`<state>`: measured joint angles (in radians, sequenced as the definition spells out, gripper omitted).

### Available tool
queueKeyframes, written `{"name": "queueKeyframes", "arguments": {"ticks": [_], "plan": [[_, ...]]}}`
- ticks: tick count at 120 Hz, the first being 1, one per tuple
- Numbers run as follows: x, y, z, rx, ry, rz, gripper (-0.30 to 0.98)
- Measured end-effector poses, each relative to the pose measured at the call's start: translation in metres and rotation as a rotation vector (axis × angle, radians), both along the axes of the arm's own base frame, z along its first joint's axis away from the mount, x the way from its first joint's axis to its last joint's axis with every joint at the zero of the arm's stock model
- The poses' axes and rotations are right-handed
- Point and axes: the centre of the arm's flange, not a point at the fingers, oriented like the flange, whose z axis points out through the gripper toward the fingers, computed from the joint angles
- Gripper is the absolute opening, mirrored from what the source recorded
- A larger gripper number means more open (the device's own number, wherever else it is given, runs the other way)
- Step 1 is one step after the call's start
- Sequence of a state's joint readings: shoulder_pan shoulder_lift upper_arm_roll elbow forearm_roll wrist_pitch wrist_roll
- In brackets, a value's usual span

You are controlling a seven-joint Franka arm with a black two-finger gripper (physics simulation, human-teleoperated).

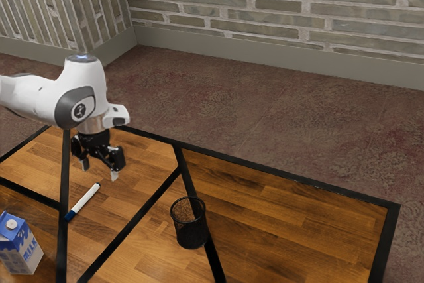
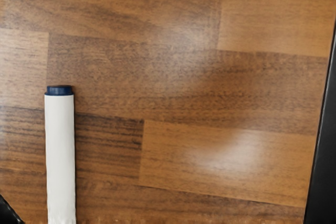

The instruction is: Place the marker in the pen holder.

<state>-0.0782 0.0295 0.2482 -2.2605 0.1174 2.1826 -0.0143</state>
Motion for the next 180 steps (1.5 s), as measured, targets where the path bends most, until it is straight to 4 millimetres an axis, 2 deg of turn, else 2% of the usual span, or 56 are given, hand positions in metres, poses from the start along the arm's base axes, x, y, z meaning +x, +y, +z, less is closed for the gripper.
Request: {"name": "queueKeyframes", "arguments": {"ticks": [10, 22, 41, 50, 69, 85, 109, 153, 180], "plan": [[-0.007, 0.015, -0.016, 0.008, 0.007, 0.013, 0.69], [-0.008, 0.026, -0.046, 0.023, 0.014, 0.008, 0.69], [-0.008, 0.035, -0.064, 0.035, -0.003, -0.004, 0.69], [-0.016, 0.036, -0.071, 0.032, -0.007, -0.009, 0.69], [-0.017, 0.044, -0.073, 0.035, -0.03, -0.015, 0.68], [-0.016, 0.048, -0.073, 0.036, -0.04, -0.022, 0.62], [-0.013, 0.055, -0.083, 0.042, -0.03, -0.025, 0.57], [-0.011, 0.059, -0.091, 0.041, -0.021, -0.033, 0.51], [-0.01, 0.06, -0.09, 0.041, -0.023, -0.037, 0.29]]}}
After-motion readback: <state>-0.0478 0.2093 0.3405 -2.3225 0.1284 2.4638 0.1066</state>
